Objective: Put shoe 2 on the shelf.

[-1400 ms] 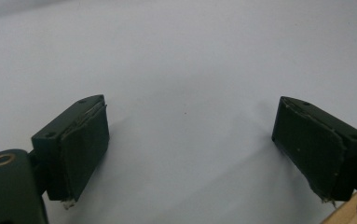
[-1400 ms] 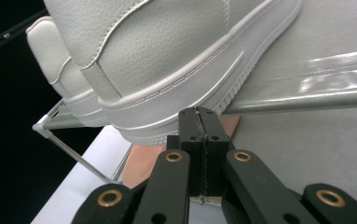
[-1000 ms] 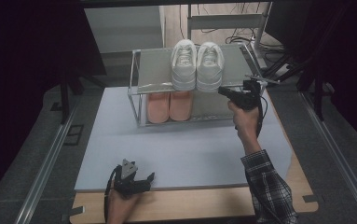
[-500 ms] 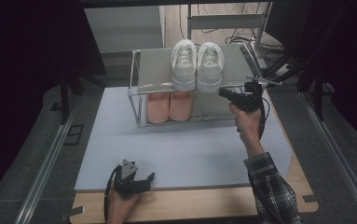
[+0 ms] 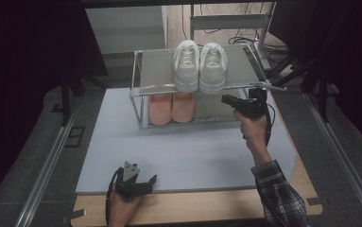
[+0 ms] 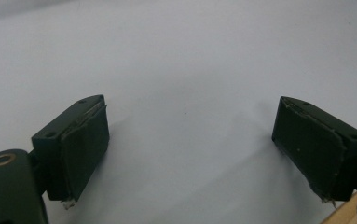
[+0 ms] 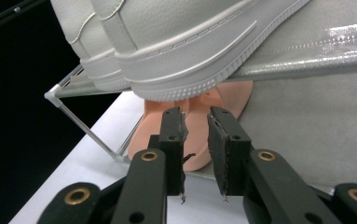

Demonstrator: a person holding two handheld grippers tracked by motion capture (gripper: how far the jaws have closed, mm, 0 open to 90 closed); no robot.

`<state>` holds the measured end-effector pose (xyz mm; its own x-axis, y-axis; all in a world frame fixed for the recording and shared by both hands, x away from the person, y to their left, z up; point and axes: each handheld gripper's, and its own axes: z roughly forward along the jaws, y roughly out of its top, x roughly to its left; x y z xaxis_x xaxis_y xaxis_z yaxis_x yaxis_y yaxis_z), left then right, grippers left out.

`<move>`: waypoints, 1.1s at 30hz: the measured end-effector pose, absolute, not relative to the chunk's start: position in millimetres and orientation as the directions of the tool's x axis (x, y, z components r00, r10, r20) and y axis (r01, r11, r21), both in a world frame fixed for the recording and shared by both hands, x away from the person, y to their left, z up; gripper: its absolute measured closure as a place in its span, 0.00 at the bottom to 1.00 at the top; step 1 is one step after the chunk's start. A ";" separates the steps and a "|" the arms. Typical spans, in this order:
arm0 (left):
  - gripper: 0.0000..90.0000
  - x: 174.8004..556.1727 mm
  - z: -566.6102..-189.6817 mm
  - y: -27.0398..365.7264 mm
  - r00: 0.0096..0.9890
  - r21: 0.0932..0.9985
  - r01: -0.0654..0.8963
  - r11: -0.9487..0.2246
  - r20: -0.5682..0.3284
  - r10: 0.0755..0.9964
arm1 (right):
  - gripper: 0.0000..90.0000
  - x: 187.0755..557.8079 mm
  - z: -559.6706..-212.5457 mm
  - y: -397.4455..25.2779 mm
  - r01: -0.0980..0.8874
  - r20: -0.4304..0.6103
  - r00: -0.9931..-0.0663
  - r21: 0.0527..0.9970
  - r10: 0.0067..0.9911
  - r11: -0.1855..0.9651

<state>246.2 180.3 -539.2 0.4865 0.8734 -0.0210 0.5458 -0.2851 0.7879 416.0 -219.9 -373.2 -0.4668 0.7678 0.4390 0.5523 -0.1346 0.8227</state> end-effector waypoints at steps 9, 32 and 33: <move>0.12 246.2 -539.3 180.2 0.486 0.789 0.546 -0.283 -0.023 0.874 | 0.72 405.9 -374.3 -225.1 0.546 0.415 -0.478 0.831 0.774 -0.108; 0.12 246.2 -539.3 180.2 0.486 0.789 0.545 -0.283 -0.023 0.874 | 0.45 375.0 -380.8 -225.1 0.503 0.291 -0.552 0.864 0.782 0.034; 0.12 246.2 -539.2 180.2 0.486 0.789 0.546 -0.283 -0.022 0.874 | 0.44 373.7 -381.3 -224.9 0.502 0.288 -0.556 0.864 0.780 0.039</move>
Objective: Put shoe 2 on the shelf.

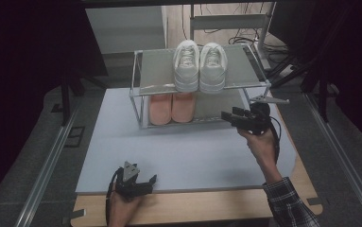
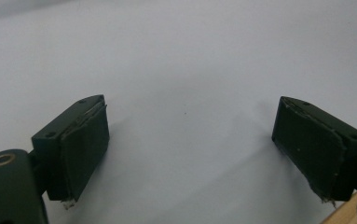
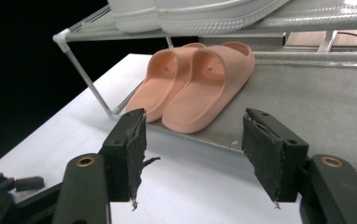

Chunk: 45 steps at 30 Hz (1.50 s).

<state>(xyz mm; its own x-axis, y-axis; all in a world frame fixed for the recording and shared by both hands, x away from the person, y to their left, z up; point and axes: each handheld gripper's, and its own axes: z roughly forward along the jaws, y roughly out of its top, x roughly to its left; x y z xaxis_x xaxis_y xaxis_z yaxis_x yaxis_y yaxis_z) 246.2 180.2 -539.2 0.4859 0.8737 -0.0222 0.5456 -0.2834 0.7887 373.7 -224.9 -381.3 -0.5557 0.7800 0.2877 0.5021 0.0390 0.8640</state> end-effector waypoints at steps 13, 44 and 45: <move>0.12 246.3 -539.2 180.3 0.487 0.789 0.544 -0.286 -0.020 0.873 | 0.36 355.3 -387.6 -223.9 0.486 0.237 -0.593 0.867 0.770 0.108; 0.12 246.3 -539.3 180.1 0.485 0.790 0.544 -0.283 -0.021 0.874 | 0.17 310.1 -420.1 -240.8 0.502 0.118 -0.602 0.826 0.790 0.259; 0.12 246.3 -539.3 180.1 0.485 0.790 0.544 -0.283 -0.021 0.874 | 0.16 308.9 -421.0 -240.8 0.503 0.116 -0.602 0.824 0.790 0.261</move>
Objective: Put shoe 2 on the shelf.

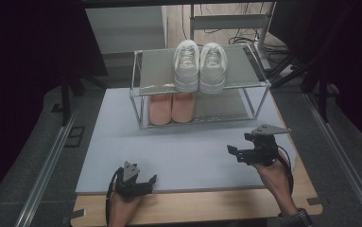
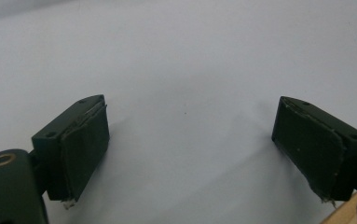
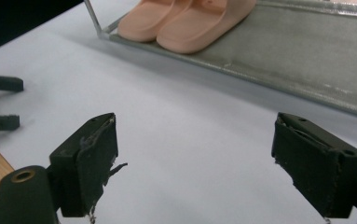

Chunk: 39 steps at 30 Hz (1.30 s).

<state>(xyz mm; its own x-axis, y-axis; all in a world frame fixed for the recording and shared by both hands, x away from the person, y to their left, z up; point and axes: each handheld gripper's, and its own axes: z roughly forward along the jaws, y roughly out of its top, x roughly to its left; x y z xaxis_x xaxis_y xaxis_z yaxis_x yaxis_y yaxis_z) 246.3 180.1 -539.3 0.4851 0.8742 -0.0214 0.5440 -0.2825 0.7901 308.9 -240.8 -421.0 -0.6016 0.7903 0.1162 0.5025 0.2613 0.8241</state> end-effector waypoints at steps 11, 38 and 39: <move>0.12 246.0 -539.4 179.8 0.482 0.790 0.546 -0.279 -0.024 0.876 | 0.09 292.9 -435.7 -241.6 0.505 0.062 -0.602 0.802 0.796 0.319; 0.12 246.0 -539.2 180.0 0.484 0.789 0.546 -0.283 -0.021 0.875 | 0.08 267.6 -494.7 -239.2 0.508 0.013 -0.601 0.778 0.799 0.369; 0.12 246.0 -539.2 180.0 0.484 0.788 0.546 -0.283 -0.021 0.875 | 0.08 267.3 -496.6 -239.2 0.510 0.015 -0.600 0.778 0.800 0.368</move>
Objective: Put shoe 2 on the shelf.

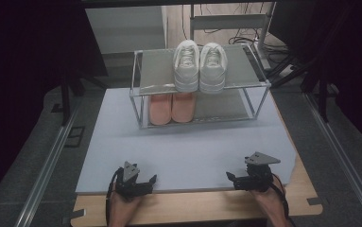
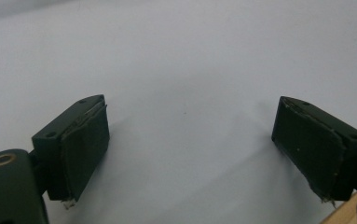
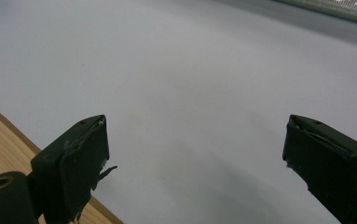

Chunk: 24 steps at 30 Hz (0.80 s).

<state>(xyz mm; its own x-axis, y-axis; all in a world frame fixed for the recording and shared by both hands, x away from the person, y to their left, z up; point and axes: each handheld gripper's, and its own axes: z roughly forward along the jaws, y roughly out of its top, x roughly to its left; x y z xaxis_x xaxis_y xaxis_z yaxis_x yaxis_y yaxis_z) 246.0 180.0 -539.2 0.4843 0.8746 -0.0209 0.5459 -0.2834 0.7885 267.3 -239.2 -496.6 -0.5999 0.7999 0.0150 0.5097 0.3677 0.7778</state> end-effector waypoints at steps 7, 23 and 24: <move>0.12 245.9 -539.2 180.0 0.484 0.788 0.546 -0.284 -0.021 0.875 | 0.08 265.0 -509.7 -239.6 0.520 0.034 -0.602 0.775 0.798 0.359; 0.12 245.7 -539.2 179.9 0.483 0.788 0.546 -0.283 -0.020 0.876 | 0.05 258.8 -533.8 -236.7 0.482 -0.001 -0.607 0.795 0.795 0.369; 0.12 245.7 -539.2 179.9 0.483 0.788 0.546 -0.283 -0.020 0.876 | 0.04 258.4 -534.7 -236.7 0.477 -0.003 -0.606 0.799 0.796 0.366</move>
